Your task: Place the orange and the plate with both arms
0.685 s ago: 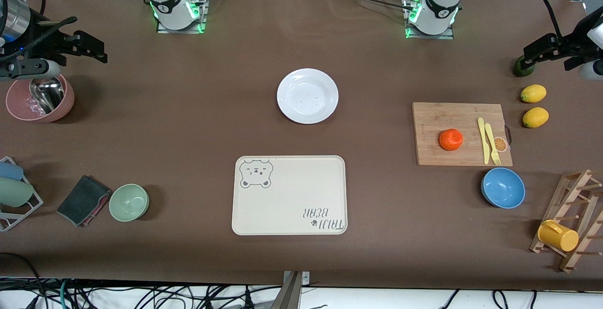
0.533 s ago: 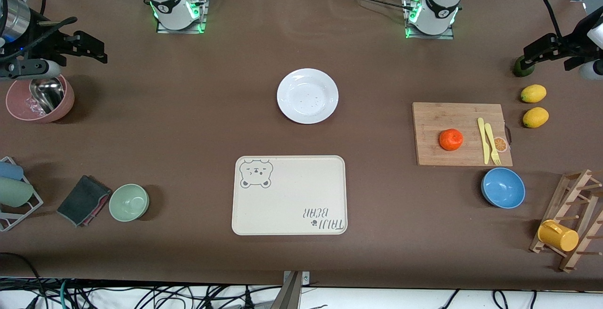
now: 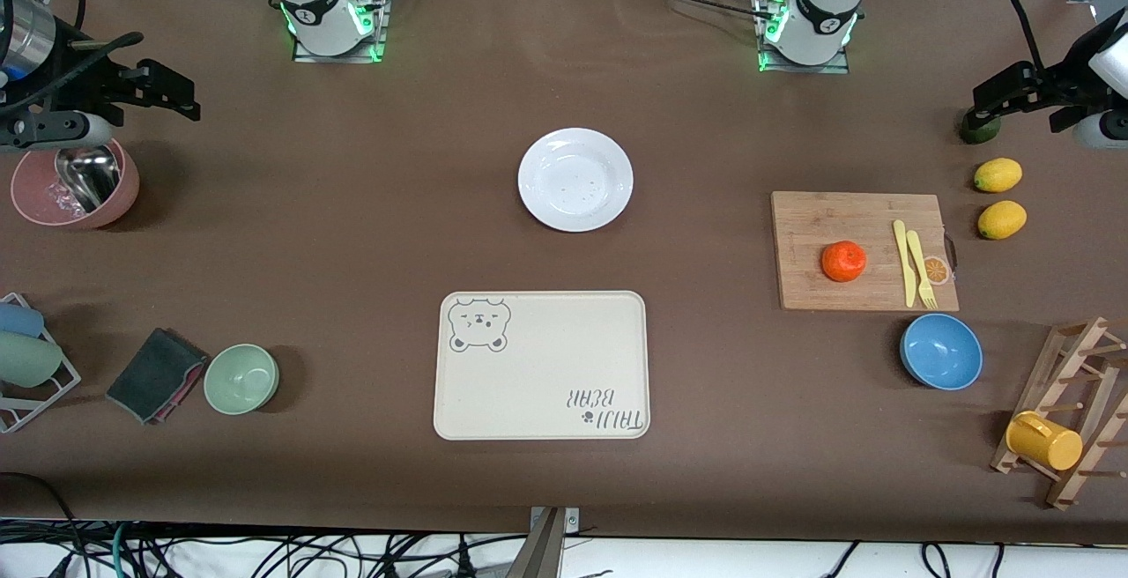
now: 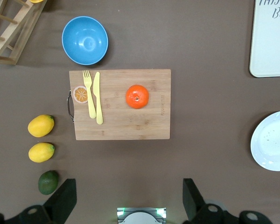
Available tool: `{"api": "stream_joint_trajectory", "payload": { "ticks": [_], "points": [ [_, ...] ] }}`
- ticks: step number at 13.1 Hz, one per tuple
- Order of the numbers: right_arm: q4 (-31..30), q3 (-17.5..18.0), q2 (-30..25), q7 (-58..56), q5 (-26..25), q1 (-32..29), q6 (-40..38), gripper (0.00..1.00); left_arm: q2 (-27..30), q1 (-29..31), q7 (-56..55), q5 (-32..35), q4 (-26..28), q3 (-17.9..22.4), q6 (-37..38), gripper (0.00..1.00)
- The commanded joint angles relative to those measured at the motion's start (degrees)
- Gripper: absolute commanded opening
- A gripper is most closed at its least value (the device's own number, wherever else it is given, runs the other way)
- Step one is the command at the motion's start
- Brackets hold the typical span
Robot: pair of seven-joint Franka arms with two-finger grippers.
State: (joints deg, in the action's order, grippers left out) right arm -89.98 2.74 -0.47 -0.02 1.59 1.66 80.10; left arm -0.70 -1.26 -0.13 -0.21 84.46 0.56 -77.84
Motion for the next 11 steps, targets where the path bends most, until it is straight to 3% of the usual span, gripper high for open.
{"api": "stream_joint_trajectory", "payload": {
  "ticks": [1, 11],
  "points": [
    [1.6, -0.1, 0.6, -0.2, 1.0, -0.2, -0.7, 1.0, -0.2, -0.1, 0.7, -0.4, -0.5, 0.3, -0.1, 1.0],
    [1.6, -0.1, 0.6, -0.2, 1.0, -0.2, -0.9, 1.0, 0.0, 0.2, 0.7, -0.5, -0.3, 0.2, 0.0, 1.0]
  ]
}}
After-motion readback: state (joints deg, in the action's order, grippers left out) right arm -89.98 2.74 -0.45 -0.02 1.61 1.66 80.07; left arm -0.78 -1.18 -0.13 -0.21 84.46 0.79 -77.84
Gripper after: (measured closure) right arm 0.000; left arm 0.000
